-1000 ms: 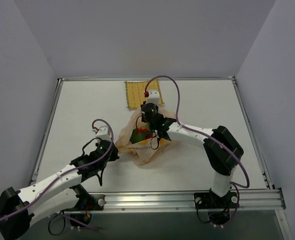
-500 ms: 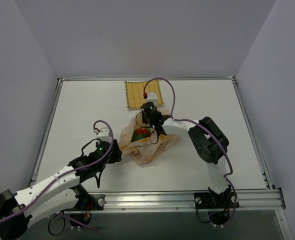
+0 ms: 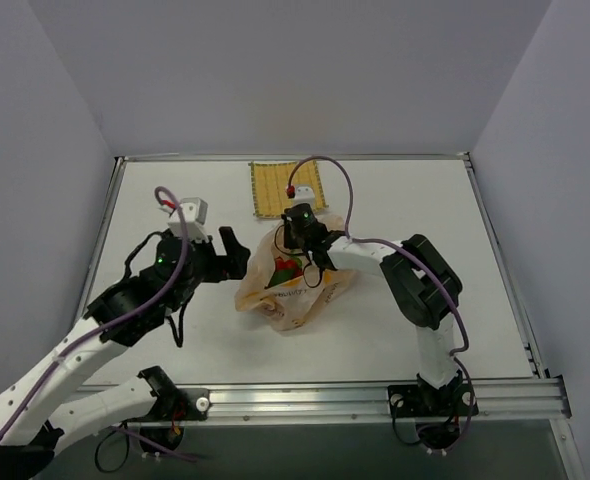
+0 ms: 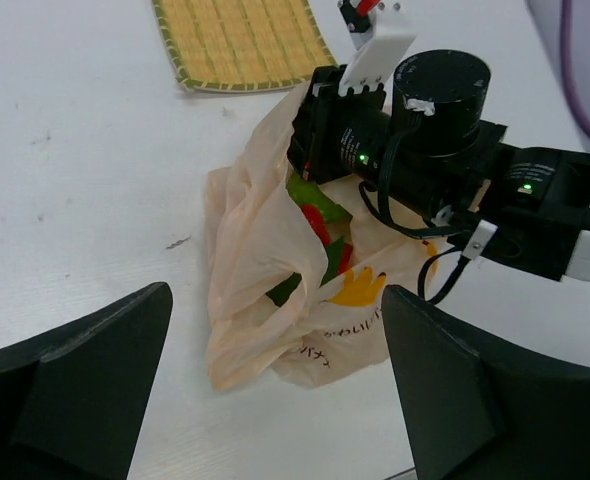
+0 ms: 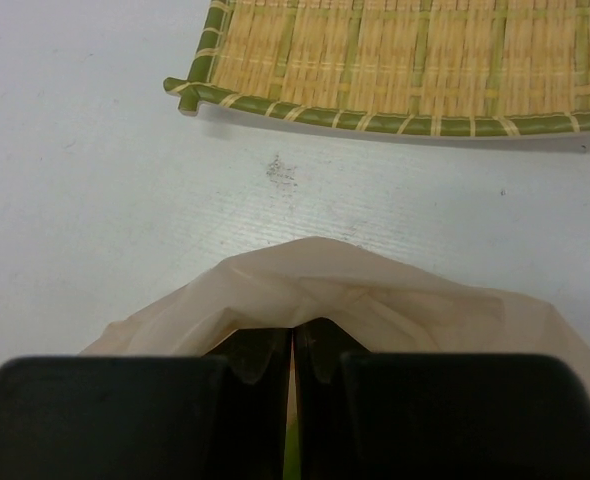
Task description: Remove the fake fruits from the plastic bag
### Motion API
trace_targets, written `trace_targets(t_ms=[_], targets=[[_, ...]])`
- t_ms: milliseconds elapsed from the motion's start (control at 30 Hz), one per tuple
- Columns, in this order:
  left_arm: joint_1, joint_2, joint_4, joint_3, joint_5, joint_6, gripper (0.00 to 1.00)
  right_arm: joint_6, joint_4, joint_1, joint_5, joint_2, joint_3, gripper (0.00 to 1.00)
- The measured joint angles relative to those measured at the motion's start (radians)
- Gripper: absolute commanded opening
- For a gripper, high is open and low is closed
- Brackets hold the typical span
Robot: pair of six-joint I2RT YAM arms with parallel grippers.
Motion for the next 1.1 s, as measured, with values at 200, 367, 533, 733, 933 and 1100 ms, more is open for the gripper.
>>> trace_targets(t_ms=[200, 367, 533, 733, 933, 1100], targets=[[0.023, 0.348, 0.058, 0.072, 0.045, 0.078, 0.83, 0.015, 0.003, 0.000, -0.039, -0.018, -0.015, 0.00], [0.108, 0.524, 0.078, 0.051, 0.116, 0.115, 0.77, 0.026, 0.007, 0.000, -0.064, -0.054, -0.050, 0.00], [0.174, 0.582, 0.145, 0.051, 0.158, 0.122, 0.19, 0.031, 0.007, 0.000, -0.077, -0.082, -0.076, 0.00], [0.253, 0.640, 0.256, 0.017, 0.187, 0.119, 0.02, 0.033, -0.008, 0.004, -0.080, -0.164, -0.144, 0.12], [0.278, 0.646, 0.312, -0.018, 0.190, 0.093, 0.02, 0.018, -0.109, 0.062, -0.037, -0.370, -0.242, 0.59], [0.277, 0.646, 0.365, -0.019, 0.192, 0.069, 0.02, 0.015, -0.149, 0.117, -0.033, -0.546, -0.352, 0.48]])
